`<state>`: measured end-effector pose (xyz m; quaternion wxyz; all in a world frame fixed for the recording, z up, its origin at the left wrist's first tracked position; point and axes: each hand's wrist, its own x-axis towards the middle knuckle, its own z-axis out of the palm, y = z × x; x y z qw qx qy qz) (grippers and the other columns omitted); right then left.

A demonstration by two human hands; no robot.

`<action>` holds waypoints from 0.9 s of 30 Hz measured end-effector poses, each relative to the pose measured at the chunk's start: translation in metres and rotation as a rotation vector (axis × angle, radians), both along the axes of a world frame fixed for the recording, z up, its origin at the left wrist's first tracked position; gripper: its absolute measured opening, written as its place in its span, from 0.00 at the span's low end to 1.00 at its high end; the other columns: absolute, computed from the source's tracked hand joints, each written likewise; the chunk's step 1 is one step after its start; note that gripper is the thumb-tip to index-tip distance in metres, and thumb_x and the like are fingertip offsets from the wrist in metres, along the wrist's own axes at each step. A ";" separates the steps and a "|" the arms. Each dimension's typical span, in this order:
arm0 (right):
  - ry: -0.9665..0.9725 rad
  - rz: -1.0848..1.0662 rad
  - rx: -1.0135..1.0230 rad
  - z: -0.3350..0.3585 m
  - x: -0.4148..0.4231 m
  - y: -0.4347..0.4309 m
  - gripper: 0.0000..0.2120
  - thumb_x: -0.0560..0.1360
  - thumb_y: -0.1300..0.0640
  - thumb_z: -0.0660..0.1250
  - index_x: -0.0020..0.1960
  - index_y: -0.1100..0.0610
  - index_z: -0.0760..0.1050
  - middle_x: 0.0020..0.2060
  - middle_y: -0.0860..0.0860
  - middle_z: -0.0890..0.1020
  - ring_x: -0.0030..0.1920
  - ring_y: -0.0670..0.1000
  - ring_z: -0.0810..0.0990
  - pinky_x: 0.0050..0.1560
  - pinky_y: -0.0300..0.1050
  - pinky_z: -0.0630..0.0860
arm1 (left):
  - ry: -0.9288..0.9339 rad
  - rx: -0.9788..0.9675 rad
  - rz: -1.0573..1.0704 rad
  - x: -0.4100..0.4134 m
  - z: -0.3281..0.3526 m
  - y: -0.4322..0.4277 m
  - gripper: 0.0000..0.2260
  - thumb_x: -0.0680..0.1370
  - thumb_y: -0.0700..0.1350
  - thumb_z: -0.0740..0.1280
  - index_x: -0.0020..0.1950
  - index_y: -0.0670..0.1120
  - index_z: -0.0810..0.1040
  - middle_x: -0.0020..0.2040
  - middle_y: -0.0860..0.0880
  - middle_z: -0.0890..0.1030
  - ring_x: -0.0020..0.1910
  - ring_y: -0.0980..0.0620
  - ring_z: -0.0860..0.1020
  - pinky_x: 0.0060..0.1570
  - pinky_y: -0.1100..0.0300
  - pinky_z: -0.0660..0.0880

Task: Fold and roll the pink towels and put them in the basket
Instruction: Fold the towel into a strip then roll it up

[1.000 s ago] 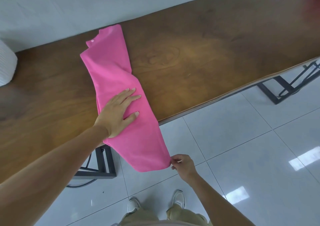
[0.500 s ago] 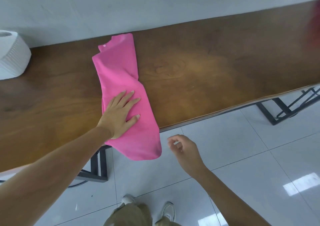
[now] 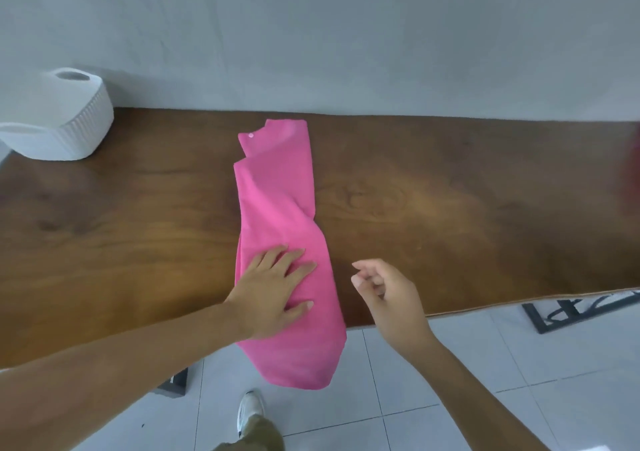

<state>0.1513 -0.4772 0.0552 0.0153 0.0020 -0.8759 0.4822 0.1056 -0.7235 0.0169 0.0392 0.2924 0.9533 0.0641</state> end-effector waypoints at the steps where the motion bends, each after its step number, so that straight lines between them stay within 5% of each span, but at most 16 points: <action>1: -0.007 0.004 0.011 0.002 -0.007 -0.002 0.09 0.80 0.55 0.68 0.59 0.48 0.80 0.49 0.43 0.82 0.50 0.44 0.80 0.50 0.33 0.73 | 0.015 0.027 -0.027 -0.006 0.006 0.000 0.30 0.80 0.67 0.51 0.80 0.55 0.62 0.78 0.50 0.64 0.77 0.45 0.61 0.76 0.48 0.58; 5: 0.001 0.032 0.069 0.015 -0.045 -0.016 0.09 0.81 0.54 0.67 0.61 0.47 0.79 0.49 0.42 0.82 0.51 0.42 0.80 0.51 0.31 0.72 | 0.224 0.242 -0.062 -0.047 0.033 -0.019 0.22 0.82 0.60 0.57 0.72 0.51 0.72 0.67 0.50 0.74 0.66 0.49 0.72 0.66 0.51 0.69; 10: 0.029 0.011 0.093 0.028 -0.085 -0.037 0.10 0.81 0.54 0.67 0.60 0.45 0.78 0.49 0.41 0.81 0.51 0.43 0.79 0.50 0.29 0.72 | 0.384 0.445 0.128 -0.122 0.061 -0.050 0.19 0.82 0.57 0.59 0.69 0.49 0.74 0.65 0.50 0.72 0.63 0.49 0.71 0.61 0.53 0.67; 19: -0.016 0.009 0.144 0.034 -0.122 -0.071 0.09 0.81 0.52 0.66 0.58 0.39 0.77 0.50 0.34 0.80 0.52 0.40 0.78 0.51 0.30 0.73 | -0.073 0.375 0.583 -0.247 0.036 -0.104 0.20 0.82 0.58 0.60 0.70 0.49 0.72 0.61 0.45 0.78 0.62 0.40 0.74 0.60 0.44 0.71; 27: -0.010 0.015 0.255 0.046 -0.166 -0.076 0.10 0.81 0.50 0.65 0.62 0.44 0.77 0.50 0.40 0.80 0.52 0.38 0.77 0.50 0.32 0.73 | -0.403 0.712 0.814 -0.308 0.024 -0.088 0.23 0.81 0.54 0.66 0.69 0.40 0.70 0.63 0.42 0.77 0.62 0.39 0.76 0.61 0.45 0.76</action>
